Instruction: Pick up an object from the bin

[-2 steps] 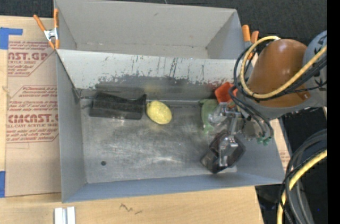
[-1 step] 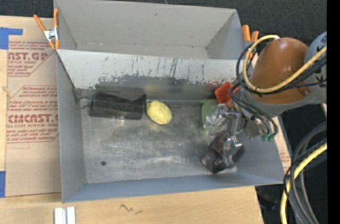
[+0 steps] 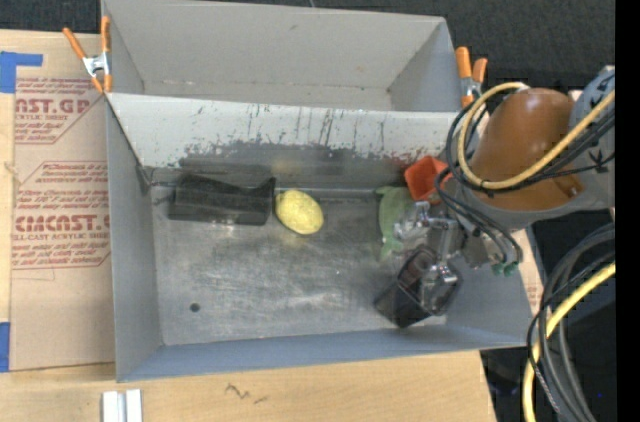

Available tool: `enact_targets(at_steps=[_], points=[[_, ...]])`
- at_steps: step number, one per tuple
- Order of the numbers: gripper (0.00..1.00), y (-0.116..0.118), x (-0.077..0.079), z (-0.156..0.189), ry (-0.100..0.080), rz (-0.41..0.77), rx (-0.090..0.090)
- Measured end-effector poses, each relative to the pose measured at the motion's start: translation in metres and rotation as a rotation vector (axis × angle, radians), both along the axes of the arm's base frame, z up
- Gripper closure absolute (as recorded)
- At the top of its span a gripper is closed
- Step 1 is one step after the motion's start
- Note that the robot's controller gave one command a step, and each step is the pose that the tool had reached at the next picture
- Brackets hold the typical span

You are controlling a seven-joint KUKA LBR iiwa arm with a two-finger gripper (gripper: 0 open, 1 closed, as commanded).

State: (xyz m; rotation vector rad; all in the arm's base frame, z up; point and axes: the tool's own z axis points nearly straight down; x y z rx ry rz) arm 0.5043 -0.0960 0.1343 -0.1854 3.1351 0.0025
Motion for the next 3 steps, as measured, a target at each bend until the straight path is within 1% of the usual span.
enact_targets(at_steps=[1,2,3], points=[[0.0,-0.02,0.005,0.01,0.0,0.313,-0.001],[0.0,-0.03,0.009,-0.023,0.007,0.421,-0.005],[1.0,-0.028,0.013,-0.015,-0.016,0.392,-0.009]])
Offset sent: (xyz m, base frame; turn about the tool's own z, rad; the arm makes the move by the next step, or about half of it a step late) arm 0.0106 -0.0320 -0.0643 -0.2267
